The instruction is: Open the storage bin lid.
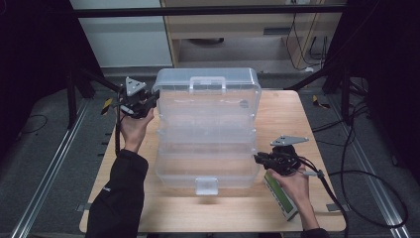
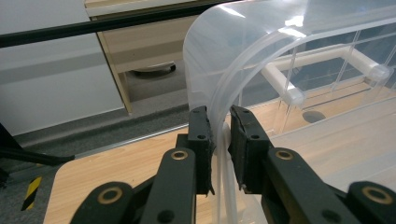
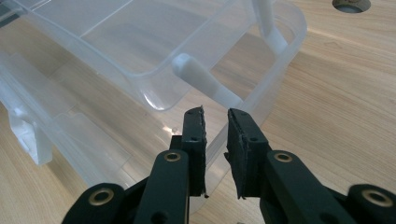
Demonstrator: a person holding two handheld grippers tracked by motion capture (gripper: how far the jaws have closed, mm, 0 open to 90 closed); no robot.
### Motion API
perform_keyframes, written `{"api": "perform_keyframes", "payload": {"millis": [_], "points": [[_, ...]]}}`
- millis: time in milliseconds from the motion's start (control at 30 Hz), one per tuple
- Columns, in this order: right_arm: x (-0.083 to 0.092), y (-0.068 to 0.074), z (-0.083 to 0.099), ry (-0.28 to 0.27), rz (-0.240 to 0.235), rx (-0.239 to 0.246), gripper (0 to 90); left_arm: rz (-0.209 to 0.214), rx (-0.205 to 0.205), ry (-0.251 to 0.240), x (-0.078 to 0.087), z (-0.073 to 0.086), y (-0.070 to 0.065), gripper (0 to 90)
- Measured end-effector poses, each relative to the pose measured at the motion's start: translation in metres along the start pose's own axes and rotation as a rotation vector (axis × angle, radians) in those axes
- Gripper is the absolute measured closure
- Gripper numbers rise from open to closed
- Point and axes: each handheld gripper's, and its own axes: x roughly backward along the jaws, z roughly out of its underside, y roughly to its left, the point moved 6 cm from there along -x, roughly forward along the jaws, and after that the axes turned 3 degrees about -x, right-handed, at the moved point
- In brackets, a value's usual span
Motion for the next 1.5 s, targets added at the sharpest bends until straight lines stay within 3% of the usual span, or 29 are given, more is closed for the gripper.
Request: {"api": "perform_keyframes", "payload": {"millis": [1167, 1500], "points": [[-0.001, 0.0, 0.0, -0.001, 0.0, 0.017, 76.5, -0.014, 0.039, 0.02, -0.041, -0.006, 0.011, 77.9], [-0.001, 0.0, 0.0, -0.001, -0.001, 0.019, 76.3, -0.04, 0.023, 0.045, -0.055, -0.007, 0.013, 76.8]]}}
